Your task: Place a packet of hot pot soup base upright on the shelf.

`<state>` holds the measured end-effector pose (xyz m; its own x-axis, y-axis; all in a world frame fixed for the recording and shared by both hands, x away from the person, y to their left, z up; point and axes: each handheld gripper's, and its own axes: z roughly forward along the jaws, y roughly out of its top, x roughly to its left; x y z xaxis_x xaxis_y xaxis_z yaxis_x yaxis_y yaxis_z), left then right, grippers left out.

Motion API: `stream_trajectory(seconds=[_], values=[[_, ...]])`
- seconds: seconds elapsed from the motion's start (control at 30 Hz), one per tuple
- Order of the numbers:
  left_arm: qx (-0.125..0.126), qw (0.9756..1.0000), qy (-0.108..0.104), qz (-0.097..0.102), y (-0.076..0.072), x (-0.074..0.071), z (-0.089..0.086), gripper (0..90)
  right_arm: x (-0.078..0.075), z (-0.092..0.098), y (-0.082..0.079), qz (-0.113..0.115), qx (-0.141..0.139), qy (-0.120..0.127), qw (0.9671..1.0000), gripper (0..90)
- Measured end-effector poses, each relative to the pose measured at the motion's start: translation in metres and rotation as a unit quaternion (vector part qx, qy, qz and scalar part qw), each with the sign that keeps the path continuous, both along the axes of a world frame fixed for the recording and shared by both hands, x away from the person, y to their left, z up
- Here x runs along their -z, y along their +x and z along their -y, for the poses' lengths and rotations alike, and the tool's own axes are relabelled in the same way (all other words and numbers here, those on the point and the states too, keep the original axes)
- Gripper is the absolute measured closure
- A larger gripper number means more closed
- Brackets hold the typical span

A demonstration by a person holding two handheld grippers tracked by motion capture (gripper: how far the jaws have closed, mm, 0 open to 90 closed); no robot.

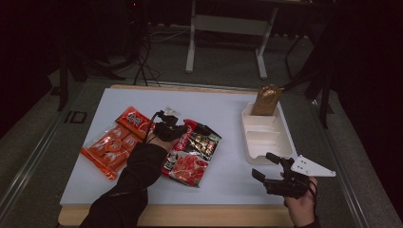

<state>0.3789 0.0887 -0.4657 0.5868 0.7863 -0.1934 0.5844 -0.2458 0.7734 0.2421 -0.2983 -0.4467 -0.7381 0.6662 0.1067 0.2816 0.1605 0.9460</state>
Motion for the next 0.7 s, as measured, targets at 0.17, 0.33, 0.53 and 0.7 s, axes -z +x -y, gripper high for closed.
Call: stream_trajectory(seconds=[0.17,0.33,0.53,0.7], values=[[0.01,0.9998,-0.015,0.01,-0.009,-0.009,-0.001,88.3,0.0,0.0,0.001,0.003,-0.007,0.0,1.0,17.4],[0.033,0.998,-0.048,0.025,-0.026,-0.021,-0.003,88.3,-0.003,-0.004,0.0,0.027,-0.015,-0.018,0.9994,16.8],[0.043,0.9962,-0.066,0.036,-0.035,-0.029,-0.005,88.2,-0.004,-0.006,-0.001,0.025,-0.02,-0.023,0.9992,15.9],[0.052,0.9925,-0.098,0.051,-0.044,-0.036,-0.006,88.0,-0.005,-0.008,-0.001,-0.003,-0.008,-0.02,0.9998,13.5]])
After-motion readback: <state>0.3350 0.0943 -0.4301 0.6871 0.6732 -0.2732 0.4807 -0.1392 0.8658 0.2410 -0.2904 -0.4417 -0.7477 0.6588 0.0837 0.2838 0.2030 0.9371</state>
